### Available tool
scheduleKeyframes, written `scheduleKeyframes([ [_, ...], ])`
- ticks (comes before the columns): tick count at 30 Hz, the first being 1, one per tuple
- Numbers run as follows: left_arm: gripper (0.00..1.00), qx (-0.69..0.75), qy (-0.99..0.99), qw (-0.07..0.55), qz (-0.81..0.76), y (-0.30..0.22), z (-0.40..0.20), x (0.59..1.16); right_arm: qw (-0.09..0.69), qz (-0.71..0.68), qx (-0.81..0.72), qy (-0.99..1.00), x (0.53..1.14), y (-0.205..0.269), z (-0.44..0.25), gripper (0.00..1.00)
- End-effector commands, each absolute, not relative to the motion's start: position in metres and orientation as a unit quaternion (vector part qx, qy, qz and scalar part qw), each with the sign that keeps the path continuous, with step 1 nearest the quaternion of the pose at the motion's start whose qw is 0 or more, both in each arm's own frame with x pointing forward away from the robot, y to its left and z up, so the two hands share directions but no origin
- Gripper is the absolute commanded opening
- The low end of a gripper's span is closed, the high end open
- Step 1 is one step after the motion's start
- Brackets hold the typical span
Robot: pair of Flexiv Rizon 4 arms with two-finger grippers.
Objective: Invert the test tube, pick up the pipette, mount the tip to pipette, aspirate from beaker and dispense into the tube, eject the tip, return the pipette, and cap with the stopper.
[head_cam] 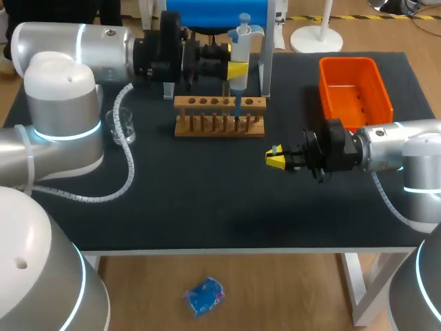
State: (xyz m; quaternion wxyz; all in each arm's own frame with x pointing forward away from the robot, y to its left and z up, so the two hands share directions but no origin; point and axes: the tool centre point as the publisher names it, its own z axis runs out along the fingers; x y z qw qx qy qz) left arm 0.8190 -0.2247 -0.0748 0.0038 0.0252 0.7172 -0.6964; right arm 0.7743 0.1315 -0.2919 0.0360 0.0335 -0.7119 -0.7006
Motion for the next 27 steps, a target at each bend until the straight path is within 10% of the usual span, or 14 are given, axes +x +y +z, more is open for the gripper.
scheduleKeyframes([
  [1,0.00,0.029,0.716,0.004,-0.698,-0.224,-0.076,0.821,0.035,-0.700,0.033,-0.713,0.774,0.131,-0.291,0.00],
  [27,0.00,0.029,0.716,0.004,-0.698,-0.224,-0.076,0.821,0.032,-0.702,0.039,-0.710,0.795,0.172,-0.285,0.00],
])
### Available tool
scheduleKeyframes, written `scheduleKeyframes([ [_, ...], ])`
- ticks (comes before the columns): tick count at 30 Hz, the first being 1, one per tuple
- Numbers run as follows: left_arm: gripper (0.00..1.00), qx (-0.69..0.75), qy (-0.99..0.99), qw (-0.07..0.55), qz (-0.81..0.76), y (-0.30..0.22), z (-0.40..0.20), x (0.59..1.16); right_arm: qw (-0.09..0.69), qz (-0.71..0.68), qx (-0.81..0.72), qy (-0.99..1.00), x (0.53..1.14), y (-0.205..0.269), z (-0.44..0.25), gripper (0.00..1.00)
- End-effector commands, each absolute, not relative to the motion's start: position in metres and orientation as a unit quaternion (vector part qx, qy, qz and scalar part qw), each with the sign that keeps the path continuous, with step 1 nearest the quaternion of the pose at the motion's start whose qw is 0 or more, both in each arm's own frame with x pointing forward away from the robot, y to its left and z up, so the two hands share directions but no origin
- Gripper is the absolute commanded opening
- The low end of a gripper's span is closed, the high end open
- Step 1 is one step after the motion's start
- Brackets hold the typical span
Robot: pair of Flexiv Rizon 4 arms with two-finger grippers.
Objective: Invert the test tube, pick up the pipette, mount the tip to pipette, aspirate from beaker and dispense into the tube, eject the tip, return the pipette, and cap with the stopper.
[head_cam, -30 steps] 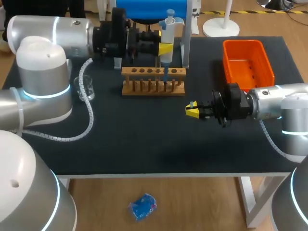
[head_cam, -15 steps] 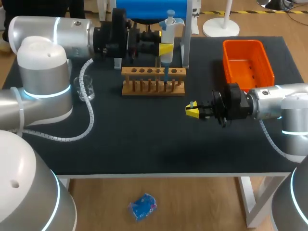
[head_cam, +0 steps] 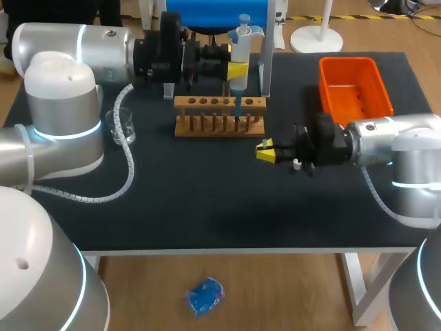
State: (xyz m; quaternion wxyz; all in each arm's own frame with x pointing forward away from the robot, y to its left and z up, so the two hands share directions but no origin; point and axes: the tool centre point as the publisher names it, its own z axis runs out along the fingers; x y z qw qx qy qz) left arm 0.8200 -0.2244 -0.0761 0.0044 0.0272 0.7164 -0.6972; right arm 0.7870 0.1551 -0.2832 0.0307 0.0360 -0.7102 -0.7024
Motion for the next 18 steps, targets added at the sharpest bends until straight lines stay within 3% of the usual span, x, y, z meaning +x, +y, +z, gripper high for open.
scheduleKeyframes([
  [1,0.00,0.029,0.716,0.004,-0.698,-0.2241,-0.0762,0.8206,0.032,-0.702,0.039,-0.710,0.7967,0.1758,-0.2849,0.00],
  [18,0.00,0.029,0.716,0.004,-0.698,-0.2241,-0.0762,0.8206,0.032,-0.703,0.040,-0.709,0.7979,0.1799,-0.2844,0.00],
])
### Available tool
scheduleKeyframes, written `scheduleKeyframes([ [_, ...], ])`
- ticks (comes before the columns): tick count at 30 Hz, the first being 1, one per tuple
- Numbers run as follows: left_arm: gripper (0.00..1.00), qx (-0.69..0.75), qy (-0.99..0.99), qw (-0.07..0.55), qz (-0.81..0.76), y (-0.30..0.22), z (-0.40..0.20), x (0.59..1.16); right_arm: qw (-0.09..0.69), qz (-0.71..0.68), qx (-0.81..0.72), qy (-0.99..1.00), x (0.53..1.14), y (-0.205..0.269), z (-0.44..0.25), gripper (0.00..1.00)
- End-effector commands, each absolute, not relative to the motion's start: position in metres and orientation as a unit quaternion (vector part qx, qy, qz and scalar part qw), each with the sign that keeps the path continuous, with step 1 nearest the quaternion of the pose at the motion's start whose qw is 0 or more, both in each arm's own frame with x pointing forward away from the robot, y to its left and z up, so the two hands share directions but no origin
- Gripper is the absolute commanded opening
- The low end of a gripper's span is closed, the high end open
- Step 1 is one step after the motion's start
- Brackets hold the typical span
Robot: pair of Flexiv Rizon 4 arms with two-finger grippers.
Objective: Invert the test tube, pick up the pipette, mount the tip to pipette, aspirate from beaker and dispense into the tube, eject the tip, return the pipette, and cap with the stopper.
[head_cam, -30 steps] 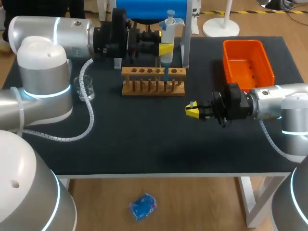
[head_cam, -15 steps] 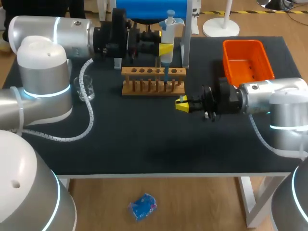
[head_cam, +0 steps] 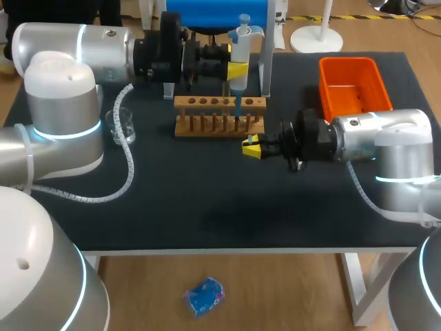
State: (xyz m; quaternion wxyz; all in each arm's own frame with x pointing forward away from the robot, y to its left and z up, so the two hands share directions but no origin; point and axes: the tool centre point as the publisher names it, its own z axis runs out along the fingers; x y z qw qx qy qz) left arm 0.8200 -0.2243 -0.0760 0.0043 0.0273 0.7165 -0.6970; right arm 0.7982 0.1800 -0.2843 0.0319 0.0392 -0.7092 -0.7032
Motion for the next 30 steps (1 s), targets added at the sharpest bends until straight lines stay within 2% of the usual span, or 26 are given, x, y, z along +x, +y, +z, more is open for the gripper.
scheduleKeyframes([
  [1,0.00,0.029,0.716,0.004,-0.698,-0.224,-0.076,0.821,0.032,-0.703,0.040,-0.709,0.798,0.180,-0.284,0.00],
  [30,0.00,0.029,0.716,0.004,-0.698,-0.224,-0.076,0.821,0.030,-0.728,0.037,-0.684,0.824,0.204,-0.280,0.00],
])
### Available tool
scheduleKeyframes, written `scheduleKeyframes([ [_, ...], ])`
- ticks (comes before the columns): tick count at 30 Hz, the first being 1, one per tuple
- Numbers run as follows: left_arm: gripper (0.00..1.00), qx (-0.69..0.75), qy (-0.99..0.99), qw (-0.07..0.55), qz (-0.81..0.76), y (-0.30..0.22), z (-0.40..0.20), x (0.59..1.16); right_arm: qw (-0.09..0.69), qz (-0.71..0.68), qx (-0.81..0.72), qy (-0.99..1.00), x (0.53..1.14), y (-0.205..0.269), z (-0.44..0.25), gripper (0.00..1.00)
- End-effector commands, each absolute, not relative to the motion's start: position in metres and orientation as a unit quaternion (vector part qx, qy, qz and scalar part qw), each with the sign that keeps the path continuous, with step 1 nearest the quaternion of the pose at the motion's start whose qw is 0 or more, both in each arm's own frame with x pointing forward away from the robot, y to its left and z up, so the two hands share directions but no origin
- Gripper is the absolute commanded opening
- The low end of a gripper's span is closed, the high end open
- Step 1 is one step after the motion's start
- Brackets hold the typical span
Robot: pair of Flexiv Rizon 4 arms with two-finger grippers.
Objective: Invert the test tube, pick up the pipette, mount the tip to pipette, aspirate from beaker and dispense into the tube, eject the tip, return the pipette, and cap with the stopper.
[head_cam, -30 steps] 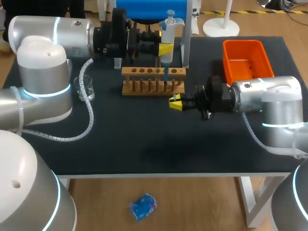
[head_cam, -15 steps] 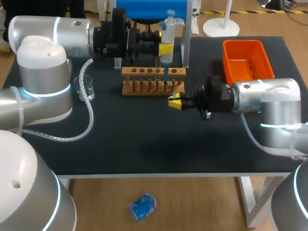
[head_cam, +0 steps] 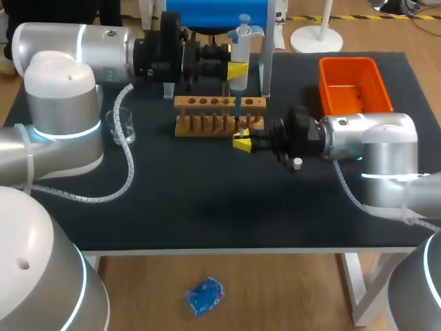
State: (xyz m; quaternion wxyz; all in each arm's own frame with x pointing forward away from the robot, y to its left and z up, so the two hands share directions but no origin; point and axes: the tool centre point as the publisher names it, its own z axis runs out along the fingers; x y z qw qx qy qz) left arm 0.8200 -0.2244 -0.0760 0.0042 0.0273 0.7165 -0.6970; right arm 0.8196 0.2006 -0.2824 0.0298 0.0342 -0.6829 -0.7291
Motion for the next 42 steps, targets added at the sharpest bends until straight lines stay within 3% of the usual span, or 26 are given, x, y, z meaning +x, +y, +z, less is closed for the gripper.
scheduleKeyframes([
  [1,0.00,0.029,0.716,0.004,-0.698,-0.224,-0.076,0.821,0.029,-0.728,0.037,-0.684,0.824,0.205,-0.279,0.00],
  [42,0.00,0.029,0.716,0.004,-0.698,-0.224,-0.076,0.821,0.007,-0.723,0.062,-0.688,0.831,0.209,-0.254,0.00],
])
